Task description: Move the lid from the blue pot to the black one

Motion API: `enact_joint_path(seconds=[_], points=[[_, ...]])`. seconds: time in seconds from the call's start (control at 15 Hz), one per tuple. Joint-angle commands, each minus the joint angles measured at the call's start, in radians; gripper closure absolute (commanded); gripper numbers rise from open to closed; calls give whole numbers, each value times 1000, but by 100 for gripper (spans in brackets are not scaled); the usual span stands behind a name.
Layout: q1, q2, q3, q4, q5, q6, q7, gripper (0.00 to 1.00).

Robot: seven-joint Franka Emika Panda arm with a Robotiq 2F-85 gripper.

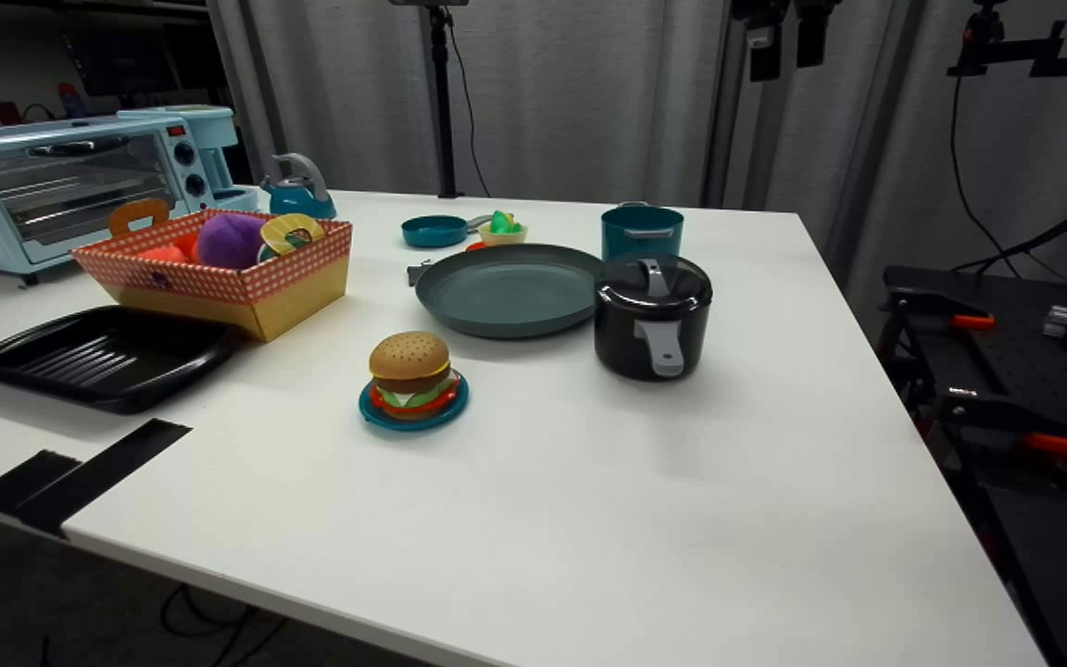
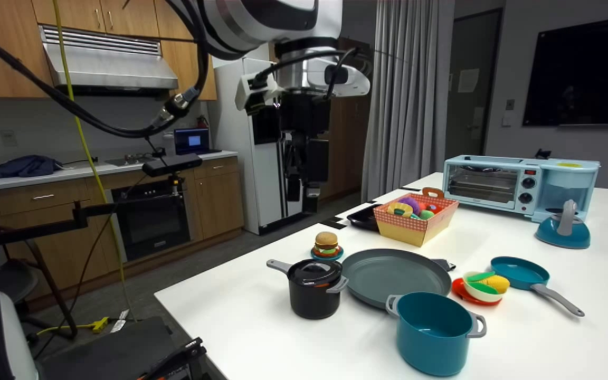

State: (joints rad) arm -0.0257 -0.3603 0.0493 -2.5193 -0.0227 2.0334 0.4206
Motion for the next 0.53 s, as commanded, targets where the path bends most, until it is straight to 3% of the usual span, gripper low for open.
enact_joint_path(seconds=[0.0, 0.47], points=[[-29, -47, -20, 3, -34, -37, -87, 0], [-22, -4, 1, 3, -10, -8, -50, 0]])
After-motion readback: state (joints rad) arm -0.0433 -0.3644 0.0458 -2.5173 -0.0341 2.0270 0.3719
